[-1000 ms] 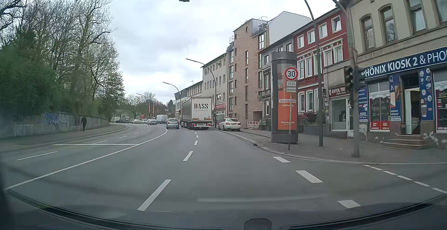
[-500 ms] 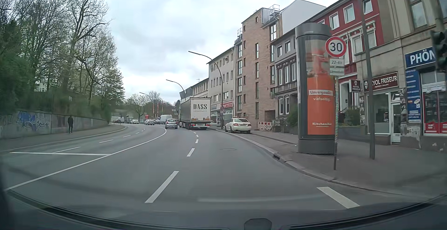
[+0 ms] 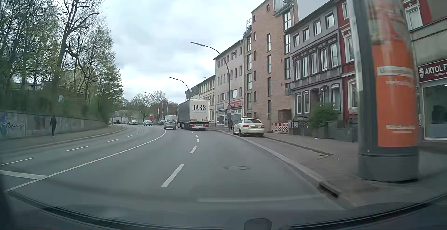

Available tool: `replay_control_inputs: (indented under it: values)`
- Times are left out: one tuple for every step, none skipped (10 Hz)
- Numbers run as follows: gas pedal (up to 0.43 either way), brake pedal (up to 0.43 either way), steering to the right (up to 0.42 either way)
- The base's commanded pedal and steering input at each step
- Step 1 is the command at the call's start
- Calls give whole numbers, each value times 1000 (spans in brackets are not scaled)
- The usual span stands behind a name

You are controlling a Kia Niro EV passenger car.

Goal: Follow the waypoints while adhering to traffic rules and regulations

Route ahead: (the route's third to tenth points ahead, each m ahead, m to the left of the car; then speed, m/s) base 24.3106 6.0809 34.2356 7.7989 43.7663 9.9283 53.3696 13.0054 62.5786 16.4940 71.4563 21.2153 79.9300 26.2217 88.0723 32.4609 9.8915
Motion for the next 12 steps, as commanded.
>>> replay_control_inputs:
  values:
    - [177,0,-32]
    - [177,0,-33]
    - [177,0,-33]
    - [177,6,-34]
    - [177,0,-33]
    - [177,0,-33]
    - [177,0,-34]
    - [177,0,-33]
    - [177,0,-34]
    - [177,0,-33]
    - [177,6,-32]
    - [177,0,-29]
